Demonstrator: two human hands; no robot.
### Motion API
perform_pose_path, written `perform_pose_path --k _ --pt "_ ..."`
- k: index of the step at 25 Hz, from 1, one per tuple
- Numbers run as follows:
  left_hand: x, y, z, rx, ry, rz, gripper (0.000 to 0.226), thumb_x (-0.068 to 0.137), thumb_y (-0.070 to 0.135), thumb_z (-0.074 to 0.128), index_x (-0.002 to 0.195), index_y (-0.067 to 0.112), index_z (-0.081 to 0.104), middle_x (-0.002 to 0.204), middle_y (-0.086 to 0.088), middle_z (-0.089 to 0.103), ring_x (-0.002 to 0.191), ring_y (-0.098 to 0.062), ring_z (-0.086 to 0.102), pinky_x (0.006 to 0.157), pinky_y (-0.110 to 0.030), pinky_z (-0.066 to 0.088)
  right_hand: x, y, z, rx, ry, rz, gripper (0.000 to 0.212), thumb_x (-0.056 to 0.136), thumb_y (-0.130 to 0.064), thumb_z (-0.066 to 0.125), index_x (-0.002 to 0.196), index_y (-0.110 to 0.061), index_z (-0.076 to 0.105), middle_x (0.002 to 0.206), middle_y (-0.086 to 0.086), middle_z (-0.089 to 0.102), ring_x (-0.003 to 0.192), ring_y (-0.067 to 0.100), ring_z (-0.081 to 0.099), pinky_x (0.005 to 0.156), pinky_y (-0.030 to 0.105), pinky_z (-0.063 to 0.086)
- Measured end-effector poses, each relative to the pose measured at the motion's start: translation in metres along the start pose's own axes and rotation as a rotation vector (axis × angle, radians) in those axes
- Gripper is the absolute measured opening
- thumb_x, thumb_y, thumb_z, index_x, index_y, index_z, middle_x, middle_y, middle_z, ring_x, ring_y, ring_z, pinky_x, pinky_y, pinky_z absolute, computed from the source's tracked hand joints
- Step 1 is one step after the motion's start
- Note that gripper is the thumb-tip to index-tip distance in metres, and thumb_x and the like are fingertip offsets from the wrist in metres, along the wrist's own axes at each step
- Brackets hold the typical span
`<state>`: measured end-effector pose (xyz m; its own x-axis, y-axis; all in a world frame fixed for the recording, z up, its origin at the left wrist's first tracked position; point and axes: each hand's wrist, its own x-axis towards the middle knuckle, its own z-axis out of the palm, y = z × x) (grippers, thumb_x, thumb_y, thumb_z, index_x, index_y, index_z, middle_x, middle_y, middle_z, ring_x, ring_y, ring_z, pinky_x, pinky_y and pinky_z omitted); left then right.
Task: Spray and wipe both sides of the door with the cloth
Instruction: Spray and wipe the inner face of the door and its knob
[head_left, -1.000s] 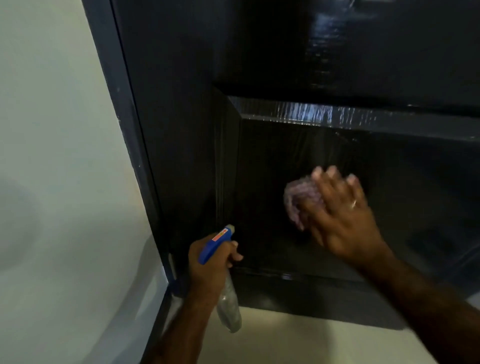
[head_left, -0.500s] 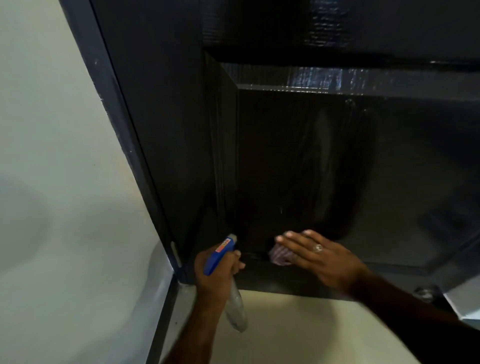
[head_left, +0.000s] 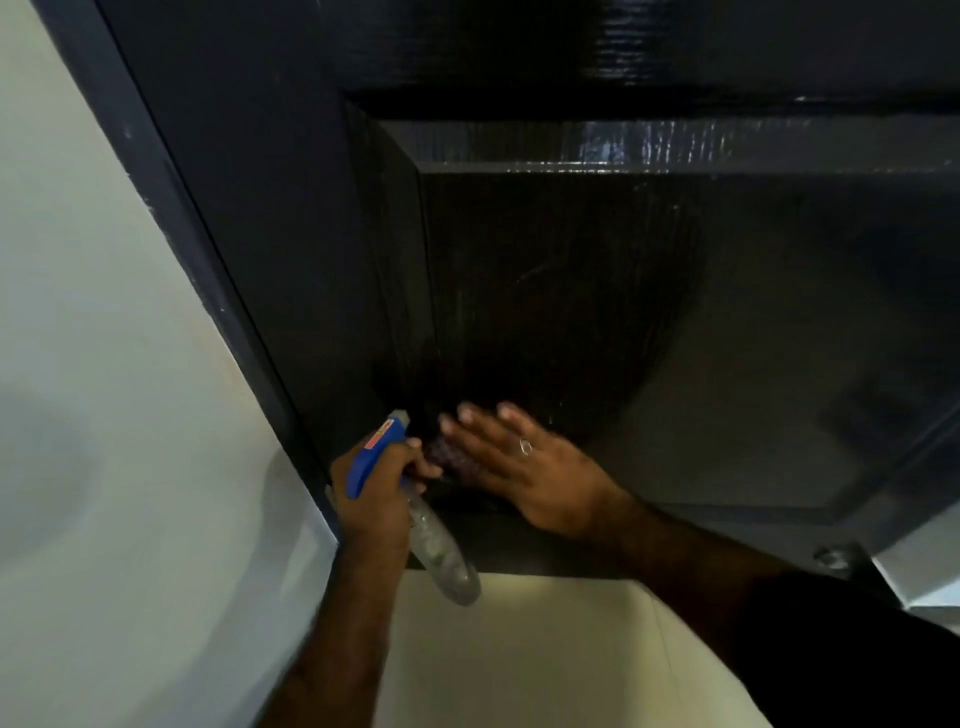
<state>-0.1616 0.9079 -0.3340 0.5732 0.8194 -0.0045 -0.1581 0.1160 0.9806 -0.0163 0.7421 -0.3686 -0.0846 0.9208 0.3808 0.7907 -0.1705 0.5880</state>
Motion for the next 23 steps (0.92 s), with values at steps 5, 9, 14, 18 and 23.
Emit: perform_pose_path --k 5,9,14,18,23 --pt "-0.014 0.001 -0.020 0.117 -0.155 0.027 0.019 0.099 0.006 0.062 0.085 0.003 0.075 0.076 -0.014 0.076 0.075 -0.024 0.076 0.064 -0.024 0.058 -0.113 0.067 -0.029 -0.108 -0.013 0.058 0.088 0.095 -0.014 0.056 0.172 -0.020 0.016 0.179 0.013 0.014 0.166 0.032 0.011 0.135 0.051 -0.001" --pt "-0.018 0.004 -0.007 0.098 -0.191 0.014 0.019 0.099 0.006 0.061 0.086 0.006 0.075 0.077 -0.014 0.076 0.078 -0.030 0.076 0.065 -0.032 0.057 -0.021 0.106 -0.080 -0.041 0.405 0.572 0.058 0.101 -0.026 0.067 0.157 -0.015 0.055 0.170 0.030 0.026 0.161 0.048 0.018 0.128 0.068 0.014" --pt "-0.022 0.017 -0.003 0.061 -0.150 0.039 0.020 0.098 0.005 0.062 0.082 0.006 0.075 0.072 -0.014 0.074 0.072 -0.029 0.075 0.061 -0.030 0.056 -0.045 0.026 -0.006 0.003 0.028 0.075 0.088 0.089 -0.010 0.075 0.167 -0.017 0.035 0.179 0.017 0.008 0.166 0.038 0.010 0.134 0.056 -0.003" --pt "-0.024 0.021 -0.009 0.076 -0.203 0.025 0.018 0.098 0.005 0.062 0.084 0.004 0.074 0.074 -0.016 0.074 0.074 -0.029 0.075 0.062 -0.028 0.057 -0.126 0.065 -0.026 -0.137 -0.040 0.037 0.103 0.088 -0.019 0.075 0.172 -0.024 0.016 0.180 0.010 0.012 0.166 0.030 0.013 0.135 0.051 0.000" --pt "-0.017 0.030 0.009 0.071 -0.201 0.088 0.019 0.098 0.004 0.062 0.083 0.004 0.074 0.074 -0.016 0.074 0.071 -0.026 0.074 0.061 -0.028 0.056 0.004 0.101 -0.081 -0.051 0.434 0.527 0.056 0.102 -0.035 0.068 0.155 -0.021 0.056 0.168 0.027 0.034 0.160 0.047 0.026 0.126 0.069 0.017"
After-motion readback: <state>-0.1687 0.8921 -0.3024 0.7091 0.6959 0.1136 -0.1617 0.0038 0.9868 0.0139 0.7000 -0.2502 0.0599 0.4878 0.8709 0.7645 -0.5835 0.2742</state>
